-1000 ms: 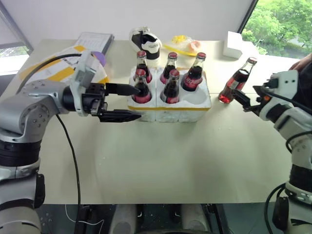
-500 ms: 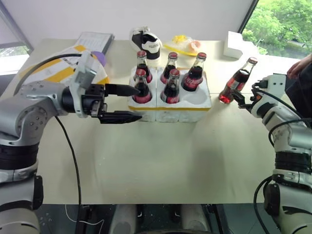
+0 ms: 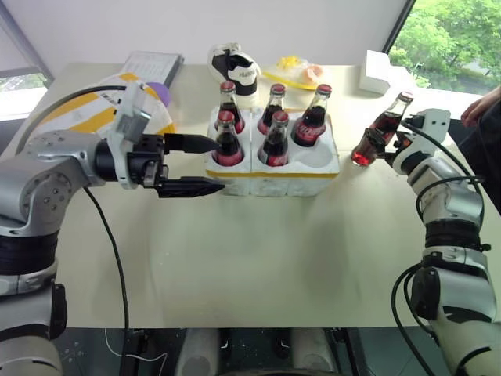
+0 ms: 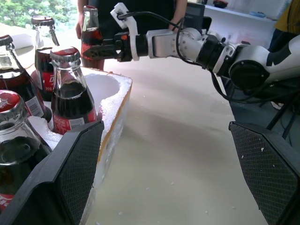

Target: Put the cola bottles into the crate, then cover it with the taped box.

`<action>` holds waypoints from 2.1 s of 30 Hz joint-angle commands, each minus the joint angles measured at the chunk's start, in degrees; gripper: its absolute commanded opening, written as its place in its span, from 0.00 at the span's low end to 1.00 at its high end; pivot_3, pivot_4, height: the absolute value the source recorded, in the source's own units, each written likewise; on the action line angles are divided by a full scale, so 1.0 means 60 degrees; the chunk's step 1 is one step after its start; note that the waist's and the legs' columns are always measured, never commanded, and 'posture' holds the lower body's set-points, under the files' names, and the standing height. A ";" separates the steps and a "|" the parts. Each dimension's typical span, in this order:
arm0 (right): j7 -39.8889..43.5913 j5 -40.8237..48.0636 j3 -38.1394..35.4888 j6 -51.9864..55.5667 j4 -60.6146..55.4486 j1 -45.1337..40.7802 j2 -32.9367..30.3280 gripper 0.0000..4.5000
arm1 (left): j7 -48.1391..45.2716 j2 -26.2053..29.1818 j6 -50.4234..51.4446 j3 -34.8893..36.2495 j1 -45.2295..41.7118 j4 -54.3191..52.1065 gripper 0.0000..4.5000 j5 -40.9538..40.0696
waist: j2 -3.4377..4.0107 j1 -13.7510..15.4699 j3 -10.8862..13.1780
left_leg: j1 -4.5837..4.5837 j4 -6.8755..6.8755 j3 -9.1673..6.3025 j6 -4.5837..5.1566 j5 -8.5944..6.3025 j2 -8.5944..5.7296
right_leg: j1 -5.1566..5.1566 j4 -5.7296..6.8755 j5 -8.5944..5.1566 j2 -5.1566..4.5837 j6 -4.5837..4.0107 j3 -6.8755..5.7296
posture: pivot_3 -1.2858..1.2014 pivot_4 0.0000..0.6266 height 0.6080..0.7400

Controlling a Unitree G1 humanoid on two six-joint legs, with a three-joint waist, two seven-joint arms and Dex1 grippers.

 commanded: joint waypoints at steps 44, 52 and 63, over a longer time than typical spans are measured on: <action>0.2809 0.3250 0.1374 0.4239 -0.8167 0.1543 -0.1423 0.62 | -0.0140 0.0357 -0.0353 0.0189 -0.0021 -0.0035 1.00 0.0159 | 0.0130 0.0052 0.0079 | -0.0013 -0.0003 0.0000 -0.0005 0.0003 0.0003 | -0.0016 0.0002 -0.0001 0.0014 0.0001 0.0006 | 0.52 0.24 1.00; 0.3106 0.1676 0.2684 0.3223 -0.6742 0.1352 -0.1161 0.73 | -0.0120 0.0275 -0.0394 0.0137 -0.0154 0.0014 1.00 0.0235 | 0.0126 0.0064 0.0076 | -0.0013 -0.0001 -0.0001 -0.0005 0.0003 0.0002 | -0.0014 0.0001 -0.0001 0.0014 0.0001 0.0005 | 0.52 0.24 1.00; 0.3419 0.1603 0.2072 0.3262 -0.6738 0.1714 -0.1566 0.99 | 0.0119 0.0263 -0.0344 0.0321 0.0139 -0.0208 1.00 0.0155 | 0.0098 0.0082 0.0059 | -0.0003 0.0008 -0.0007 -0.0005 0.0004 0.0003 | 0.0000 0.0003 -0.0001 0.0013 0.0001 0.0004 | 0.52 0.24 1.00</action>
